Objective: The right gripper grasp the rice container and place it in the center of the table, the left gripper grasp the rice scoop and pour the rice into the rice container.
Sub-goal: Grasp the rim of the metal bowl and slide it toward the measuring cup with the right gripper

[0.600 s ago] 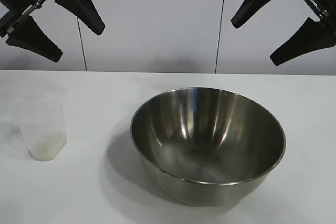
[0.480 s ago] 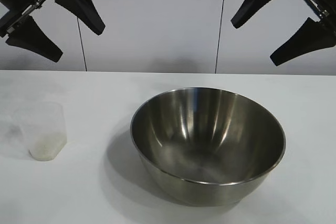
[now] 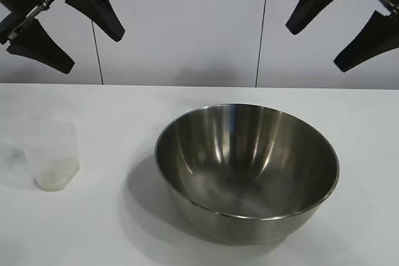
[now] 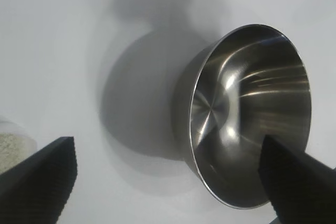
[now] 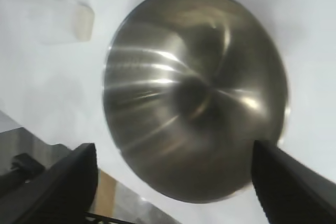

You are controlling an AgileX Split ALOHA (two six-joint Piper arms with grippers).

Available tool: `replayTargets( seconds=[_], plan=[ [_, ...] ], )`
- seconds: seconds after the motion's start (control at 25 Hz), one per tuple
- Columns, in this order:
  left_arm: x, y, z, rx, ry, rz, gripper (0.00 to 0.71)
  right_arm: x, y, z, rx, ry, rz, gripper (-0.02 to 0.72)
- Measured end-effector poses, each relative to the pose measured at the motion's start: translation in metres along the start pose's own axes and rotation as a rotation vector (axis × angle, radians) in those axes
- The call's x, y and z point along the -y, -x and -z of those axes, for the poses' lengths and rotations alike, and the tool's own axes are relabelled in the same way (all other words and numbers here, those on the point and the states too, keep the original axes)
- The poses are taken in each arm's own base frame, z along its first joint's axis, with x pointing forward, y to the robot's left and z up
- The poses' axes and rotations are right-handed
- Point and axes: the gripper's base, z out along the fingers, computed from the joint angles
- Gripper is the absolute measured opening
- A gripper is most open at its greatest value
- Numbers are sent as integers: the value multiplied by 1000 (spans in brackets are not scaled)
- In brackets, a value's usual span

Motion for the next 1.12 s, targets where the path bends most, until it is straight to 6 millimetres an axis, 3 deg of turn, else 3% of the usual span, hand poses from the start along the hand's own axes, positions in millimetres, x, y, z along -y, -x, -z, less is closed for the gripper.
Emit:
replayTargets(
  seconds=[0.12,0.28,0.64,1.0,1.08,1.12],
  plan=[
    [0,0,0,0,0,0,675,12,-7,0,-39,-130,-2,558],
    [0,0,0,0,0,0,675,21,-19,-16,-99,-151,-12,558],
    [0,0,0,1,1,0,675,45,-22,-77,-75,-105,-49,558],
    [0,0,0,2,1,0,675,45,-16,-136,-126,-41,-50,515],
    [0,0,0,2,1,0,675,37,-17,-150,-144,-41,-23,467],
    [0,0,0,2,1,0,675,33,-18,-155,-149,-42,-12,391]
  ],
)
